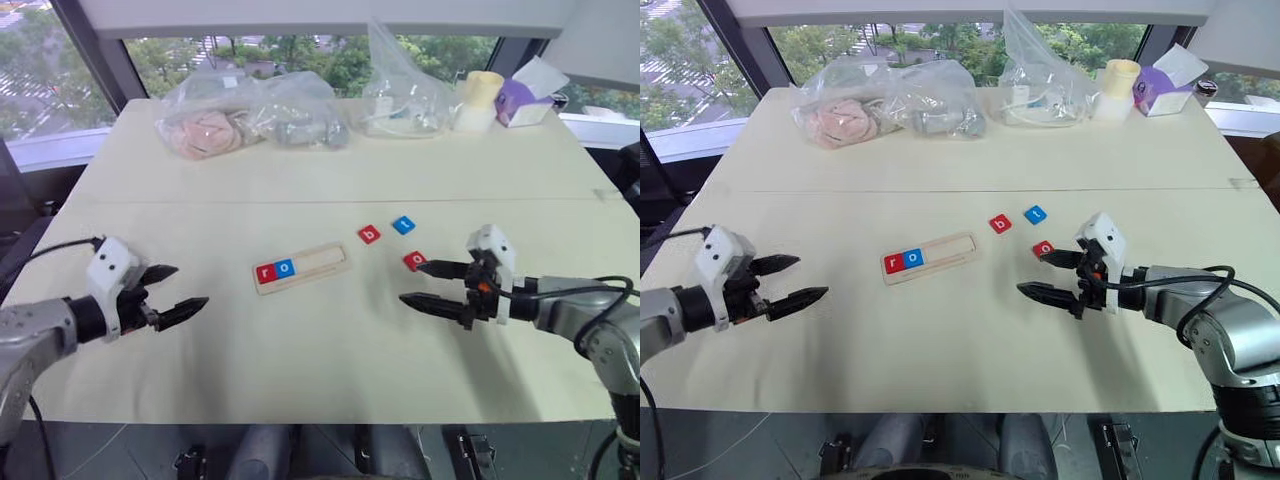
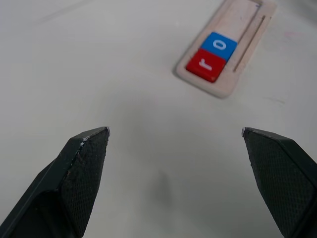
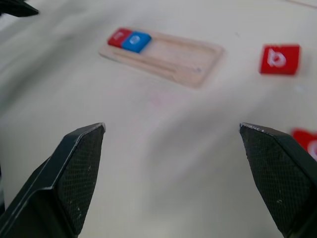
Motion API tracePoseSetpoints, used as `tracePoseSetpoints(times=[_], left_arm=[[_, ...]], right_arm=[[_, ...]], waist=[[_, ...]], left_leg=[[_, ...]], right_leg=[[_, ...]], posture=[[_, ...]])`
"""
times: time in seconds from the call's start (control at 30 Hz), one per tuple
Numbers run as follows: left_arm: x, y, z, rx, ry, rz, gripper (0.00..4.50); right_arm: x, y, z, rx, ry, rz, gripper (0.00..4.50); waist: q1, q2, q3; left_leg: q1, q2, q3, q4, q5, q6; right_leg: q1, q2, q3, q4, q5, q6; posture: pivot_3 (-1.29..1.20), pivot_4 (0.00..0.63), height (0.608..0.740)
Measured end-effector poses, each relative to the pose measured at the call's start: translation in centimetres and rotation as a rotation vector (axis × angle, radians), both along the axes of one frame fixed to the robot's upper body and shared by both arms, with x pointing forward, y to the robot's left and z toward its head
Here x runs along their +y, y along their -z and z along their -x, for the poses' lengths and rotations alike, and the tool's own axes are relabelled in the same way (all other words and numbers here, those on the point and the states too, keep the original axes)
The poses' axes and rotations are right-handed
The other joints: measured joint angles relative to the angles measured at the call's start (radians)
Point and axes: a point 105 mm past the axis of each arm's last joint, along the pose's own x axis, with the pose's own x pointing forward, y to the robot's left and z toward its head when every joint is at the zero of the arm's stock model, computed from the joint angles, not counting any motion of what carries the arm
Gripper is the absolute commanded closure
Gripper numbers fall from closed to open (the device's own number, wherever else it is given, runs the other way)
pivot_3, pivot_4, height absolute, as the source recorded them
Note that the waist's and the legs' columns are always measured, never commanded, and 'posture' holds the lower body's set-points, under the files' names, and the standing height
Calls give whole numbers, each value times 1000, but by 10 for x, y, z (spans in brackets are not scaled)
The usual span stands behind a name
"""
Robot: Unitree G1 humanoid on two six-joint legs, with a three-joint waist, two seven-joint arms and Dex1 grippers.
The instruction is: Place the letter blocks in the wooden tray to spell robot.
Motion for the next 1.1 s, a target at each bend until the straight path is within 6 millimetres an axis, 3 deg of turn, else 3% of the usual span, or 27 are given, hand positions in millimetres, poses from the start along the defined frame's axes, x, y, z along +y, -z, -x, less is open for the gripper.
tracePoseSetpoints(times=[0.1,0.27,0.43,0.5,0.67,0.9,1.03,1.1], left_arm=[[-10,1,-12,-13,68,0,0],[-39,24,-30,17,203,9,0],[-62,36,-51,-8,271,23,0],[-73,52,-64,-9,277,21,0],[-87,64,-70,-18,348,-9,0],[-88,67,-70,-18,390,-34,0],[-90,70,-71,-6,404,-33,1303],[-91,71,-72,-11,405,-35,1362]], right_arm=[[19,-3,7,0,-47,-25,68],[42,-3,17,2,-67,-57,68],[44,1,23,8,-39,-48,68],[46,3,23,11,-27,-53,68],[40,9,24,26,24,-47,68],[34,10,25,28,67,-47,68],[34,10,25,22,75,-44,0],[33,10,25,21,82,-43,0]], waist=[[-2,0,0],[-3,0,0],[0,0,-1],[2,0,-1],[-3,-1,-1],[-3,-1,-2],[-3,-1,-2],[-2,-1,-3]], left_leg=[[-1,0,0,0,0,0],[-4,0,1,0,0,0],[-5,-1,1,1,1,1],[-4,-1,1,2,1,1],[-4,-1,4,3,1,1],[-1,-1,4,3,1,1],[6,-1,4,2,1,1],[7,-1,4,3,1,1]], right_leg=[[-1,0,0,-1,0,0],[-4,0,1,0,2,3],[-4,1,1,1,3,5],[-4,1,0,1,5,8],[-4,1,2,1,7,12],[-1,1,2,1,7,12],[6,1,2,0,7,12],[7,1,2,0,7,12]], posture=[[0,150,740],[0,150,740],[0,150,740],[0,150,740],[0,150,740],[0,150,740],[0,150,740],[0,150,740]])
